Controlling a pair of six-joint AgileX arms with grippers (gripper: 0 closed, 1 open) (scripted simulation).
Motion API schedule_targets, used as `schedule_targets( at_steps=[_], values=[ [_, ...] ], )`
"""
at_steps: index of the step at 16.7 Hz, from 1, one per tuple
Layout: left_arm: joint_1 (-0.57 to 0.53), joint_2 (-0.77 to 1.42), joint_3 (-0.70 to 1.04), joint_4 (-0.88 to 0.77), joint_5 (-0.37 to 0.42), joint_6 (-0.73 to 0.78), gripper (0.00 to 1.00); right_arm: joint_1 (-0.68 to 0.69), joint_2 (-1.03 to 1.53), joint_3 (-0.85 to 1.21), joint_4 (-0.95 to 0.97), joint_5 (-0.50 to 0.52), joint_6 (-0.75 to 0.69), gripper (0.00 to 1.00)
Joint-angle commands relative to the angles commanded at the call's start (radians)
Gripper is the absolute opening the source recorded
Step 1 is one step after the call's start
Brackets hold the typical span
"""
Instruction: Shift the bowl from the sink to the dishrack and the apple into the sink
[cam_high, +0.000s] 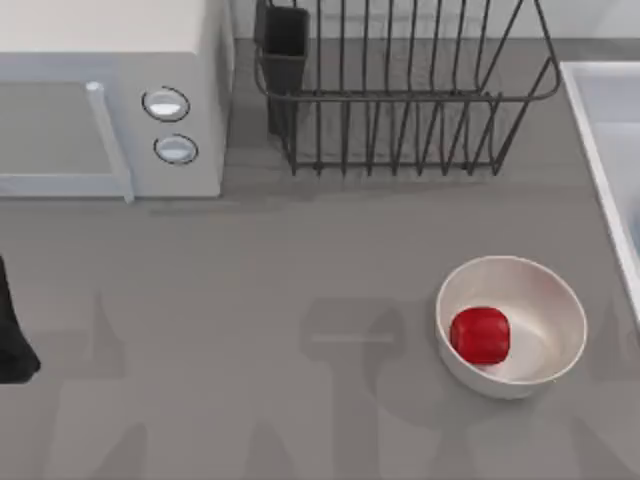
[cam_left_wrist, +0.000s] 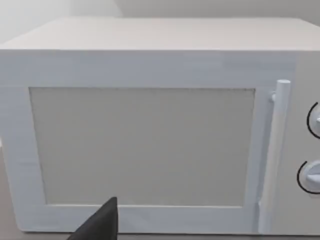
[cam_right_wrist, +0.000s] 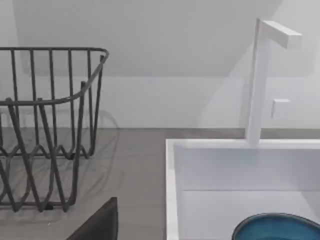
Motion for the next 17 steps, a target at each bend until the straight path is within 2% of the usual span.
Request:
schedule_targets(
  at_steps=[4, 8, 12, 17],
  values=[
    [0.0, 0.0, 0.0, 0.0, 0.0, 0.0, 1.0, -0.002, 0.021, 0.027, -0.006, -0.002, -0.002, 1.0],
    [0.0, 0.0, 0.0, 0.0, 0.0, 0.0, 1.0, -0.023, 0.162, 0.192, -0.057, -0.008, -0.017, 1.0],
    [0.0, 0.0, 0.0, 0.0, 0.0, 0.0, 1.0, -0.066, 0.422, 0.471, -0.169, -0.013, -0.047, 1.0],
    [0.0, 0.0, 0.0, 0.0, 0.0, 0.0, 1.0, -0.139, 0.869, 0.915, -0.384, -0.016, -0.111, 1.0]
  ],
)
